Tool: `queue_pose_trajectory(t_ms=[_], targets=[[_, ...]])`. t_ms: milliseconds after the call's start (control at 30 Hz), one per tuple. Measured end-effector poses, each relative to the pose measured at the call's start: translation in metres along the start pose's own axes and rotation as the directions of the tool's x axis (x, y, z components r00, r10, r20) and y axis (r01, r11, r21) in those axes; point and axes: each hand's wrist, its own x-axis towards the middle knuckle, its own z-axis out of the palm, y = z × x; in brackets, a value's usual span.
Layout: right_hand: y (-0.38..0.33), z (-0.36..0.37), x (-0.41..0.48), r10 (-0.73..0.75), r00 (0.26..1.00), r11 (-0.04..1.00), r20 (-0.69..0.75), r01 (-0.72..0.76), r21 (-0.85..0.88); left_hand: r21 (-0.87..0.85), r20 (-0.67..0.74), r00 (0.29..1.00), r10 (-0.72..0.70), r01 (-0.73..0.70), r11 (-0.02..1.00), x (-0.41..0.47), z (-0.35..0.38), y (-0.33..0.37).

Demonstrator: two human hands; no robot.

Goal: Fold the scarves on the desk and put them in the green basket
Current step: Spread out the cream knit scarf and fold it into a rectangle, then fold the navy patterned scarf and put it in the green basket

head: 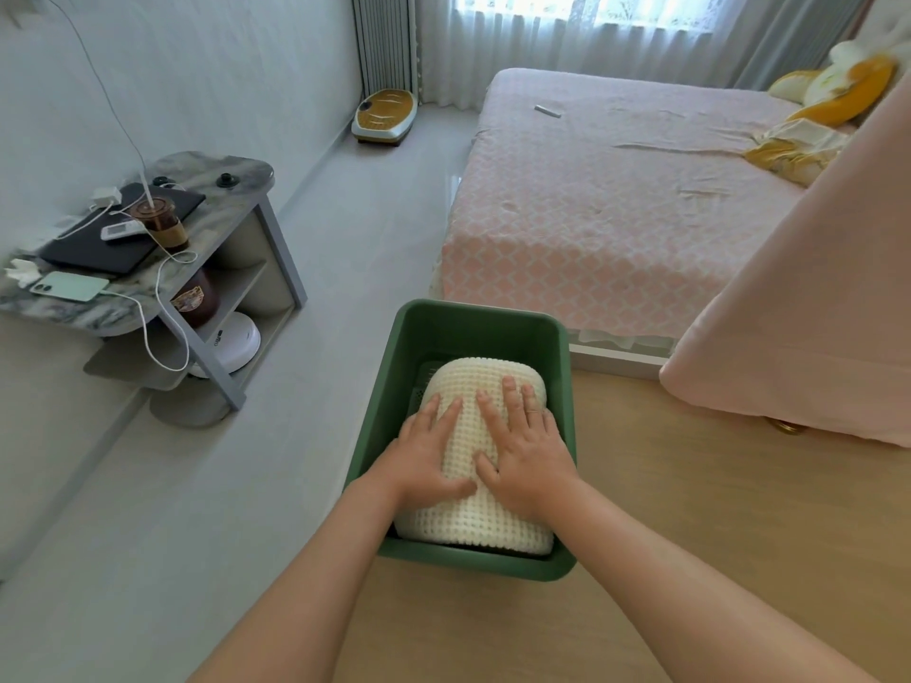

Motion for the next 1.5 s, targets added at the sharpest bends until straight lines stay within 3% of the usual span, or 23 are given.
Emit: queue_pose_trajectory(t_ms=[100, 200, 400, 633, 933, 1233, 1500], targets=[[0.005, -0.019, -0.005, 0.003, 1.000, 0.997, -0.013, -0.002, 0.071, 0.015, -0.146, 0.989, 0.025, -0.023, 1.000, 0.000, -0.007, 0.018], [0.024, -0.045, -0.024, 0.055, 0.988, 0.972, -0.145, -0.020, 0.233, -0.063, -0.323, 0.943, 0.082, -0.108, 0.992, 0.001, -0.012, 0.048], [0.115, -0.088, -0.077, 0.248, 0.950, 0.919, -0.193, -0.167, 0.358, -0.022, -0.426, 0.878, 0.217, -0.250, 0.968, 0.015, 0.003, 0.158], [0.275, -0.097, -0.180, 0.384, 0.907, 0.871, -0.173, -0.295, 0.393, 0.018, -0.275, 0.921, 0.276, -0.282, 0.959, 0.049, 0.097, 0.315], [0.481, -0.100, -0.337, 0.528, 0.838, 0.792, -0.135, -0.429, 0.433, -0.090, -0.124, 0.938, 0.324, -0.335, 0.938, 0.080, 0.240, 0.524], [0.613, -0.100, -0.440, 0.742, 0.664, 0.631, -0.091, -0.647, 0.427, -0.053, 0.042, 0.874, 0.484, -0.482, 0.875, 0.128, 0.327, 0.672], [0.725, -0.086, -0.488, 0.820, 0.569, 0.519, -0.055, -0.702, 0.487, 0.063, 0.204, 0.824, 0.528, -0.550, 0.833, 0.173, 0.405, 0.769]])
